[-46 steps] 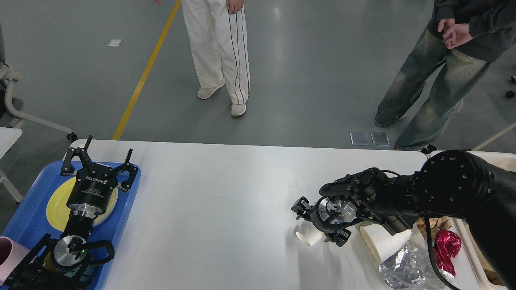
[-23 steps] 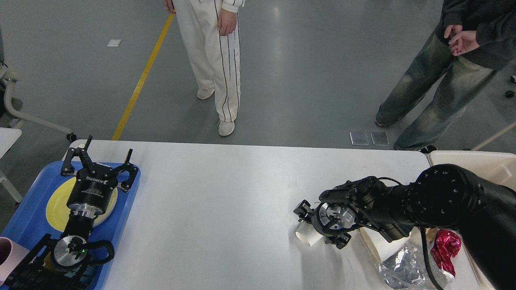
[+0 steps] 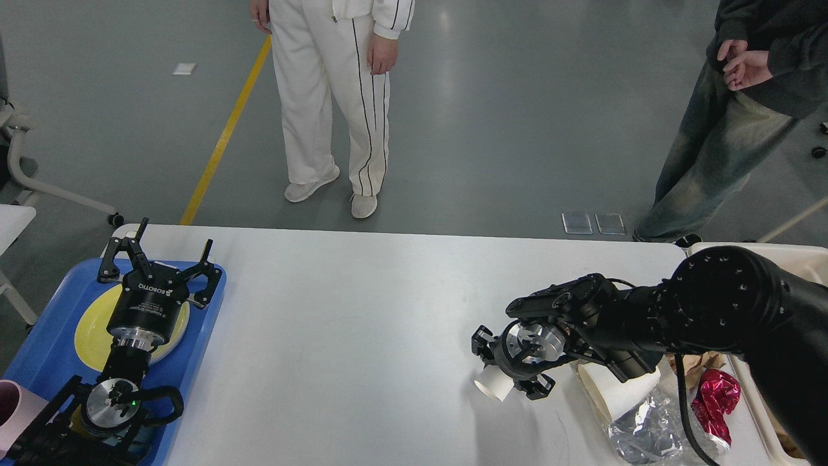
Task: Tidy desktop
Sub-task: 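Grasp the white paper cup with the right gripper, then carry the cup over the white bin and release it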
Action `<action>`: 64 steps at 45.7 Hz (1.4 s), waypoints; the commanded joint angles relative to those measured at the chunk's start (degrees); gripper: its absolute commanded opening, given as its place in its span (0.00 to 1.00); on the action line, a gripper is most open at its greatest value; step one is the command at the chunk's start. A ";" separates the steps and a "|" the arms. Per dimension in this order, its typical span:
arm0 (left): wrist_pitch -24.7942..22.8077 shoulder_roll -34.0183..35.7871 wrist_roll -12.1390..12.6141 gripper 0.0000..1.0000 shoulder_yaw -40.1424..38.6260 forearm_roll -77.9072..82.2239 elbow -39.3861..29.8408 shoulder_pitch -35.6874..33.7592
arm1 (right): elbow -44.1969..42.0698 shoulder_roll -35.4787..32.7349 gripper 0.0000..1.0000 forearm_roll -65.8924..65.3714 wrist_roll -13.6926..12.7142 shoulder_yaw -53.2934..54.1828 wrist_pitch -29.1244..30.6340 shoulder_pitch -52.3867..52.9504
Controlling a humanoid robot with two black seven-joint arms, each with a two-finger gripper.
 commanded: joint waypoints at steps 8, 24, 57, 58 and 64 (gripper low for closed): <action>0.06 0.00 0.00 0.96 0.00 0.00 0.00 0.00 | 14.20 -9.34 0.00 -0.07 -0.22 -1.05 1.34 12.02; 0.06 0.00 0.00 0.96 0.09 0.00 0.00 0.00 | 30.38 -17.79 0.00 -0.95 -0.13 -17.31 20.41 42.52; 0.06 0.00 0.00 0.96 0.09 0.00 0.00 0.00 | 34.43 -25.09 0.00 -8.77 -0.13 -26.71 31.23 55.28; 0.06 0.00 0.00 0.96 0.09 0.00 0.00 0.00 | 34.34 -25.00 0.00 -8.60 0.22 -27.59 31.06 55.28; 0.06 0.00 0.00 0.96 0.09 0.00 0.00 0.00 | 34.34 -25.26 0.00 -8.33 6.62 -34.52 30.17 55.37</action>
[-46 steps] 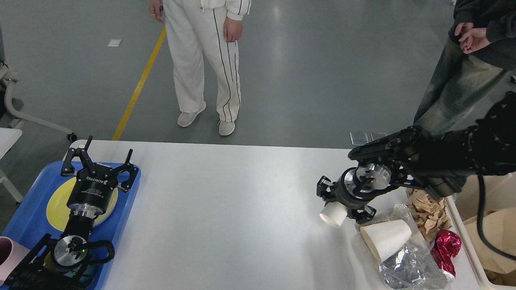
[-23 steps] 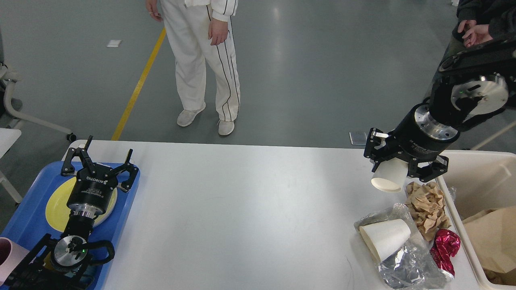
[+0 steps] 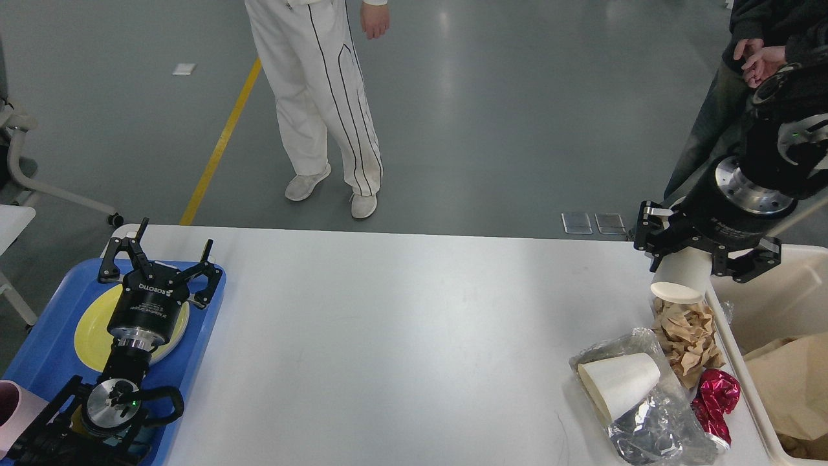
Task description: Tidy desktop
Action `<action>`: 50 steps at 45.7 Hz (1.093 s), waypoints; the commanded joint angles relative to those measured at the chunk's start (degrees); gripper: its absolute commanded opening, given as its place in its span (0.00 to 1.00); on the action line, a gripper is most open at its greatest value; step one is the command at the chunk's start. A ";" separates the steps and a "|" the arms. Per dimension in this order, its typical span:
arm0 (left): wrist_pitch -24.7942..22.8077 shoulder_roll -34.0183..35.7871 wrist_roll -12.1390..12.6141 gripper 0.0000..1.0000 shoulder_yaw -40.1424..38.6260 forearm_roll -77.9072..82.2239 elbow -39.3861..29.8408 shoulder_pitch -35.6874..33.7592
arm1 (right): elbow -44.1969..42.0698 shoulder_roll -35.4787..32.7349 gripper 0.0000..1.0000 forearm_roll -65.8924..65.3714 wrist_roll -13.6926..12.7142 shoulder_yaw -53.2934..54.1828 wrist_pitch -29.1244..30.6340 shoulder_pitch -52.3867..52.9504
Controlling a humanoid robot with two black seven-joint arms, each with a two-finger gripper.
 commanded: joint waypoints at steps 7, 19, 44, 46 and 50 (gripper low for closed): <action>0.01 0.00 -0.01 0.96 -0.01 0.00 0.00 0.00 | -1.54 -0.04 0.00 0.42 16.94 -16.87 -1.63 -0.82; 0.01 0.00 -0.01 0.96 -0.01 0.00 0.00 0.00 | -13.13 -11.72 0.00 0.50 17.30 -20.40 -12.18 -16.80; 0.01 0.00 -0.01 0.96 -0.01 0.00 0.00 0.00 | -71.83 -8.22 0.00 3.32 15.98 13.96 -23.69 -85.27; 0.01 0.00 -0.01 0.96 -0.01 0.00 0.00 0.00 | -77.37 -6.20 0.00 3.32 15.98 15.54 -23.69 -89.23; 0.01 0.00 -0.01 0.96 -0.01 0.00 0.00 0.00 | -84.42 -2.51 0.00 2.97 15.98 16.78 -24.31 -94.42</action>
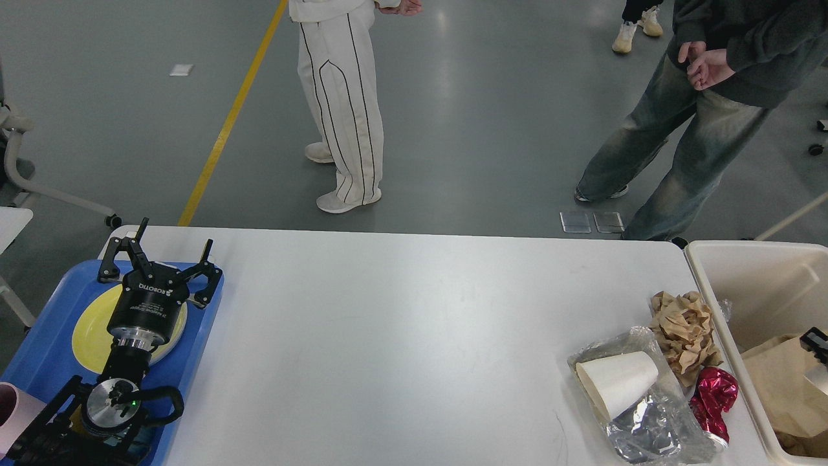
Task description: Tidy desktop
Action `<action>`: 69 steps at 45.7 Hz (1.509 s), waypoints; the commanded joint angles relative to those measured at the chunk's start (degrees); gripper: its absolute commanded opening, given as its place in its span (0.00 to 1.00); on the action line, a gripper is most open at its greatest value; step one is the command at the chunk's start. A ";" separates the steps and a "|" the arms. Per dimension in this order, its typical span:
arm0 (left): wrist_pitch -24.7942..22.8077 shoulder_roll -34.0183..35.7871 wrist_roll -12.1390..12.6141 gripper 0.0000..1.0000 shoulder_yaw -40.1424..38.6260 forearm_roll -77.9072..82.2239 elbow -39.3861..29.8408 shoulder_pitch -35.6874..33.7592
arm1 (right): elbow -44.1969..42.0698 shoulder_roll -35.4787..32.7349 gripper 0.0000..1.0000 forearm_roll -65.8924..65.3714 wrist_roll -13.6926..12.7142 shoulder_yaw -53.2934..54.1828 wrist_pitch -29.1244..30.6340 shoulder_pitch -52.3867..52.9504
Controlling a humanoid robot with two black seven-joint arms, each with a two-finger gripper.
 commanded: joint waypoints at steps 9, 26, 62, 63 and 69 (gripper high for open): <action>0.01 0.00 0.00 0.96 0.00 0.00 0.00 0.02 | -11.16 7.37 0.00 -0.89 -0.01 2.69 -5.17 -11.85; 0.01 0.00 0.00 0.96 0.00 0.00 0.00 0.02 | -11.16 7.81 0.73 -0.89 0.17 2.51 -7.10 -11.85; 0.01 0.00 0.00 0.96 0.00 0.00 0.00 0.02 | -9.49 6.15 1.00 -1.24 0.08 2.07 -2.65 -7.12; 0.01 0.00 0.00 0.96 0.00 0.00 0.00 0.02 | -9.40 5.53 1.00 -1.24 0.00 2.07 -0.70 -5.89; 0.01 0.00 0.09 0.96 0.00 0.00 0.00 0.02 | -8.96 3.94 1.00 -3.69 -0.09 1.20 10.46 3.60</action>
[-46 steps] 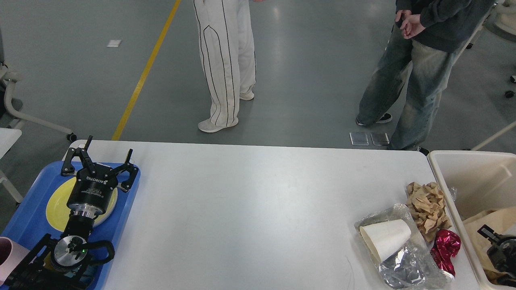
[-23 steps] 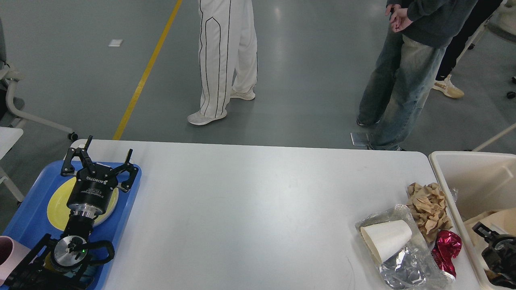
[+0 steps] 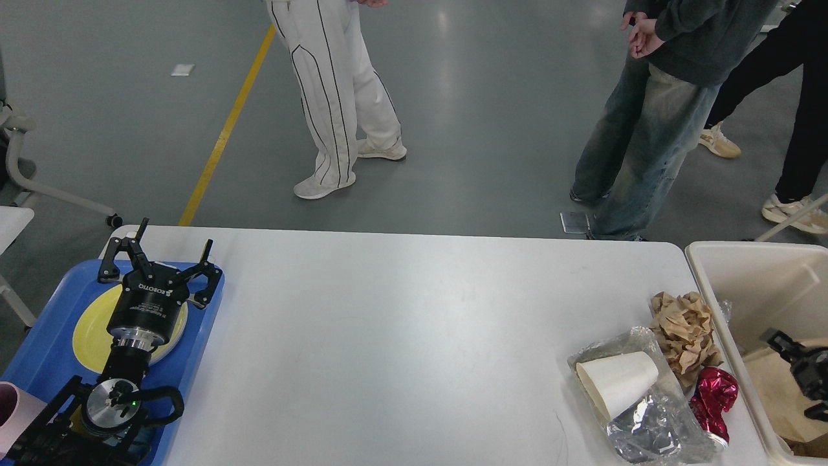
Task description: Tidy desktop
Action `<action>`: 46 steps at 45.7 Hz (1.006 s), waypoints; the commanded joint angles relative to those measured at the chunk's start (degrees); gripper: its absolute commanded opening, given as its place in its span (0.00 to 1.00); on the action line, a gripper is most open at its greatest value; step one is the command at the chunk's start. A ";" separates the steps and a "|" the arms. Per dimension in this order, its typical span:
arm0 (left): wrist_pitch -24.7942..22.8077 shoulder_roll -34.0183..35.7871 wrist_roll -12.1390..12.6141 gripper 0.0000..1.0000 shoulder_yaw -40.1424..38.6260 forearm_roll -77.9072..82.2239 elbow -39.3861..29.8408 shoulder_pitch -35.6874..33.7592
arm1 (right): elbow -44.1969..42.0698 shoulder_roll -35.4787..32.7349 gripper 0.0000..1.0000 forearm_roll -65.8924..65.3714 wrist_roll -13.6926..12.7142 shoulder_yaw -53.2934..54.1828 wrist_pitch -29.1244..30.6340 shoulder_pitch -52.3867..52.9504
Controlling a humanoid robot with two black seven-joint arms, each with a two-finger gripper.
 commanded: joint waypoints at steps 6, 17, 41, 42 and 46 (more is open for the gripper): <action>0.01 0.00 0.09 0.96 0.00 0.00 0.00 0.00 | 4.99 -1.18 1.00 -8.12 -0.47 -3.27 18.44 18.80; 0.01 0.00 0.09 0.96 0.00 0.00 0.00 0.00 | 25.19 0.57 1.00 -21.83 -1.08 -4.16 30.13 44.55; 0.01 0.00 0.00 0.96 0.00 0.00 0.00 0.00 | 74.68 -1.79 1.00 -18.59 -14.18 -4.07 36.56 84.29; 0.01 0.00 0.00 0.96 0.00 0.00 0.00 0.00 | 76.70 -2.23 1.00 -18.33 -14.18 -4.16 36.21 85.52; 0.00 0.00 0.09 0.96 0.00 0.00 0.00 0.00 | 84.26 -4.60 1.00 -17.71 -14.27 -4.33 34.98 90.79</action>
